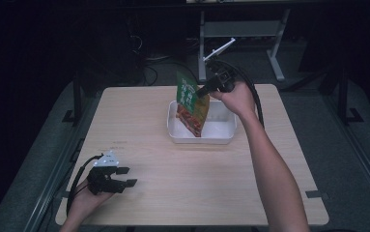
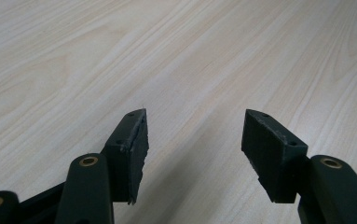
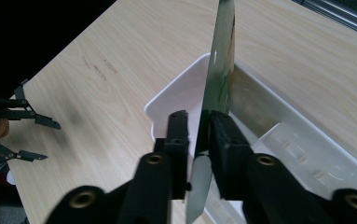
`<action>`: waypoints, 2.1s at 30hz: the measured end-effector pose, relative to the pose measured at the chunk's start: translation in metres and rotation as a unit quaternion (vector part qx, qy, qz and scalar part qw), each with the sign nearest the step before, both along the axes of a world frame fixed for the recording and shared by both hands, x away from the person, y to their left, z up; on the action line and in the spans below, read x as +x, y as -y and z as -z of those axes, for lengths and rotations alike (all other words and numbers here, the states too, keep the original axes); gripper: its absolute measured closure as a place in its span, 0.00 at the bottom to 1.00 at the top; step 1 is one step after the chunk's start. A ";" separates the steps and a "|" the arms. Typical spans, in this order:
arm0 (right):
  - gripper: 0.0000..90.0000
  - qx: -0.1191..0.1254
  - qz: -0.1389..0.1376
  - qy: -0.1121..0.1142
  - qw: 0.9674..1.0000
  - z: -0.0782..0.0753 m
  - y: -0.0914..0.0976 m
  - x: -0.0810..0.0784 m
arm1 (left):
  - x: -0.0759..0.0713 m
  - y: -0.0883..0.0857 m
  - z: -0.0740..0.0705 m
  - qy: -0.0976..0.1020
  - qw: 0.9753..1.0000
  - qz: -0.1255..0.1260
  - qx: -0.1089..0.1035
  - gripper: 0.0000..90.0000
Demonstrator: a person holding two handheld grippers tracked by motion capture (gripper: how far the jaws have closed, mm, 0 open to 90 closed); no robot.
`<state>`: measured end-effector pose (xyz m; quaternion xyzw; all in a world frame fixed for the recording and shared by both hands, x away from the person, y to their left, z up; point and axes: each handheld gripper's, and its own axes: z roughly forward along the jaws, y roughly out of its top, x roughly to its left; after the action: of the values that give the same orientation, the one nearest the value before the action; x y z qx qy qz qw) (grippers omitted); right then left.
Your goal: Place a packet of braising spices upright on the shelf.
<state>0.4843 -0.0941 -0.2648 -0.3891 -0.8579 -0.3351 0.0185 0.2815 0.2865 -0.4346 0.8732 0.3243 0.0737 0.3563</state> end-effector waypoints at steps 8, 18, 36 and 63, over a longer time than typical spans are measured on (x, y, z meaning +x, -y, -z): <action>0.65 0.010 0.010 0.009 1.000 0.001 0.012 -0.007 | 0.000 0.000 0.000 0.000 1.000 -0.002 0.001 0.45; 0.58 0.021 0.007 0.020 1.000 0.003 0.025 -0.023 | 0.000 0.000 0.000 0.000 1.000 -0.004 0.004 0.43; 0.55 0.034 0.015 0.024 0.999 0.012 0.048 -0.042 | 0.000 -0.001 0.001 0.001 1.000 -0.009 0.001 0.41; 0.54 0.041 0.016 0.015 0.999 0.046 0.075 -0.069 | 0.000 0.001 0.001 0.001 1.000 -0.012 0.000 0.41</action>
<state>0.4151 -0.1687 -0.3104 -0.3969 -0.8372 -0.3758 0.0164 0.2816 0.2859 -0.4357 0.8692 0.3344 0.0786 0.3556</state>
